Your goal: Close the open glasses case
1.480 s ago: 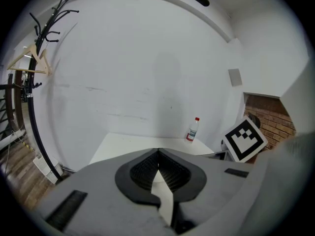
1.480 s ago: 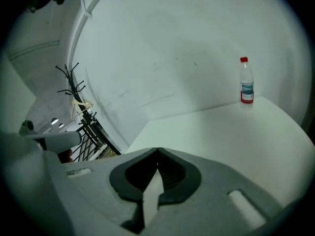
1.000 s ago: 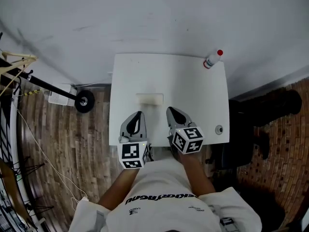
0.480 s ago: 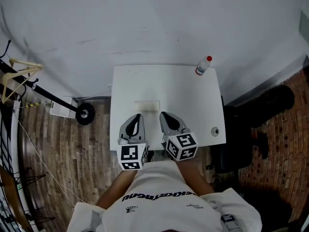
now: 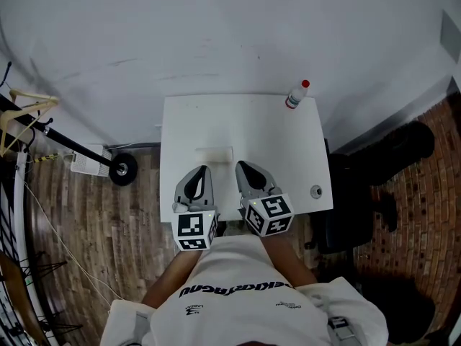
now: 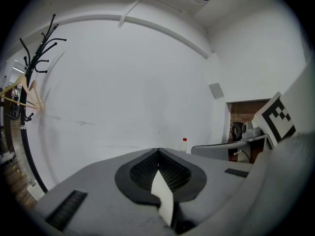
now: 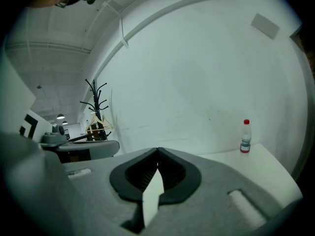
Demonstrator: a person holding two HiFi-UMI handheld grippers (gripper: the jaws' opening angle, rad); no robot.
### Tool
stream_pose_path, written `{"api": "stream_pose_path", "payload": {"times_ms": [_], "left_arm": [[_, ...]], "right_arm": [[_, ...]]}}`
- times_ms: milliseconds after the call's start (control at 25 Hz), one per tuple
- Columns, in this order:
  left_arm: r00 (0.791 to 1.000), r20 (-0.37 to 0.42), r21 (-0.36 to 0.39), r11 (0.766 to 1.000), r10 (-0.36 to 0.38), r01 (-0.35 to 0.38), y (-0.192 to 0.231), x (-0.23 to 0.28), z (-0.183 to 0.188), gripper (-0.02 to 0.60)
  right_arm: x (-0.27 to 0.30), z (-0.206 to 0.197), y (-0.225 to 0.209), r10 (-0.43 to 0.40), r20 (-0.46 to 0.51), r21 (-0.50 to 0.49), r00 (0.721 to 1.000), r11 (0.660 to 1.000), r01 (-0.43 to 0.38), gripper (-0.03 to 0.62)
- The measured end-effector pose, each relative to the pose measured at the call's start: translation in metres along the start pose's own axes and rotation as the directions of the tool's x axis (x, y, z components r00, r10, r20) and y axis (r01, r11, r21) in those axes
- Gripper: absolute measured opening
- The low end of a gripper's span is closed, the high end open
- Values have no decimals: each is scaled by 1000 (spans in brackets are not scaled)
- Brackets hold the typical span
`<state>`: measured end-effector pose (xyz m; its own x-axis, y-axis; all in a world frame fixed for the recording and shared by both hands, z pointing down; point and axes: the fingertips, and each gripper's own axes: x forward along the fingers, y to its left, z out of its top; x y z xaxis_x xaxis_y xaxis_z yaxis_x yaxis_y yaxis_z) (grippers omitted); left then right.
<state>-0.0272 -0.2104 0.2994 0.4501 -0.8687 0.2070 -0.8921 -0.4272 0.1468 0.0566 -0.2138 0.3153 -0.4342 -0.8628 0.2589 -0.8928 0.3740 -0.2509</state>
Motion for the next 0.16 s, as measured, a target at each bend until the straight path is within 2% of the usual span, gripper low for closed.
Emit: {"api": "stream_pose_path", "payload": {"times_ms": [160], "left_arm": [[1000, 7, 11, 1000, -1, 1, 3, 7, 0, -2]], "right_arm": [[7, 4, -1, 8, 21, -15, 1000, 1000, -8, -3]]}}
